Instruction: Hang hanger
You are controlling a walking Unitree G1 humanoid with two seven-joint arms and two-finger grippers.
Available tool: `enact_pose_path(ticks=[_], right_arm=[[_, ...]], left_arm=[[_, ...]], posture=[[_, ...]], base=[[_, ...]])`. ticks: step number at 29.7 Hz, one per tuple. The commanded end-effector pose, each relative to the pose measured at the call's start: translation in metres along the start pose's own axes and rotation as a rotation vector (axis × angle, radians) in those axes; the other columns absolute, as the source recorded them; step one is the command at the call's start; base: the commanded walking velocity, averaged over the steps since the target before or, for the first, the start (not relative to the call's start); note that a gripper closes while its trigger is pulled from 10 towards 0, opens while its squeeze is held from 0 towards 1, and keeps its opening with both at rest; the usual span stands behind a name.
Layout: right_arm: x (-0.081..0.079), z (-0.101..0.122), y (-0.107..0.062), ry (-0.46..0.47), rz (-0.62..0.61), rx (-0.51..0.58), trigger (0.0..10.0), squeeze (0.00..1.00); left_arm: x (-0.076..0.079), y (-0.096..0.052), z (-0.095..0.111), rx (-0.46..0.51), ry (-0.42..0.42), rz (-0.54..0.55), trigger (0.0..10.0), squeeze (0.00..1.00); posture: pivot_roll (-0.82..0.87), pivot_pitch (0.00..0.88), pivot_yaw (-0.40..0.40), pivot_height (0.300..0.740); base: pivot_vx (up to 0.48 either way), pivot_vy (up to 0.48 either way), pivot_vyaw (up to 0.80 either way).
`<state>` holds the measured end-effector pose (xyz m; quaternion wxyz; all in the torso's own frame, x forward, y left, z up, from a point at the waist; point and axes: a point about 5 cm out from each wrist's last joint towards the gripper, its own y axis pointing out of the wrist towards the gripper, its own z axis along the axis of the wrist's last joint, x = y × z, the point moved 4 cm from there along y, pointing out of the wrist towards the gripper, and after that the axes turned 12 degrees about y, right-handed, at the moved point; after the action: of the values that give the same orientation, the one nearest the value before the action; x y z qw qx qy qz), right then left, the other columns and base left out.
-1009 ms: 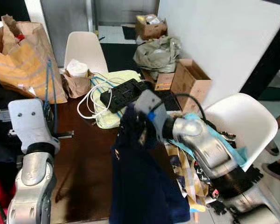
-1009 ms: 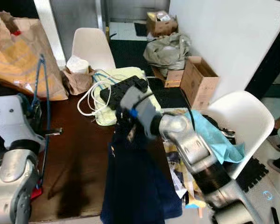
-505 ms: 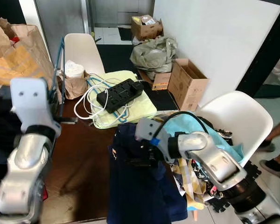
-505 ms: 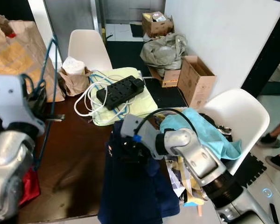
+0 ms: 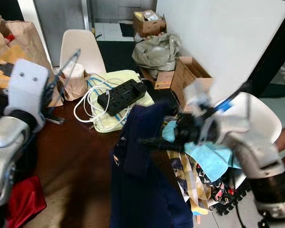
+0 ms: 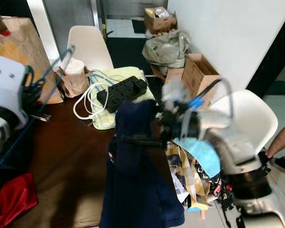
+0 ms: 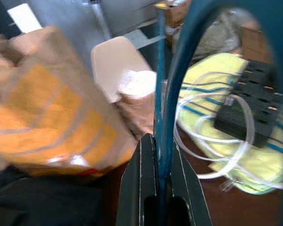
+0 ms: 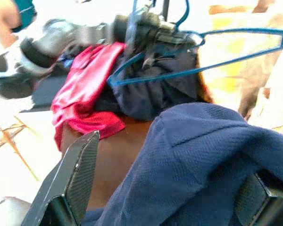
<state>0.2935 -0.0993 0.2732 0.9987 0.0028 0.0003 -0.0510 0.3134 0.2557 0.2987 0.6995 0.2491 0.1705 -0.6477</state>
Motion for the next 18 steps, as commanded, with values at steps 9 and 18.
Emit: enact_pose_path(ticks=[9,18], right_arm=[[-0.007,-0.016,0.001,-0.023,0.055,-0.132,10.0,0.0],[-0.02,-0.07,-0.013,-0.052,0.096,-0.594,10.0,0.0]], left_arm=[[-0.027,0.009,0.024,0.149,-0.229,-0.02,10.0,0.0],[0.019,-0.003,0.081,0.47,-0.273,-0.282,10.0,0.0]], posture=[[0.08,0.064,-0.054,0.74],[0.07,0.076,-0.056,0.74]], base=[[0.0,0.0,0.0],[0.0,0.0,0.0]])
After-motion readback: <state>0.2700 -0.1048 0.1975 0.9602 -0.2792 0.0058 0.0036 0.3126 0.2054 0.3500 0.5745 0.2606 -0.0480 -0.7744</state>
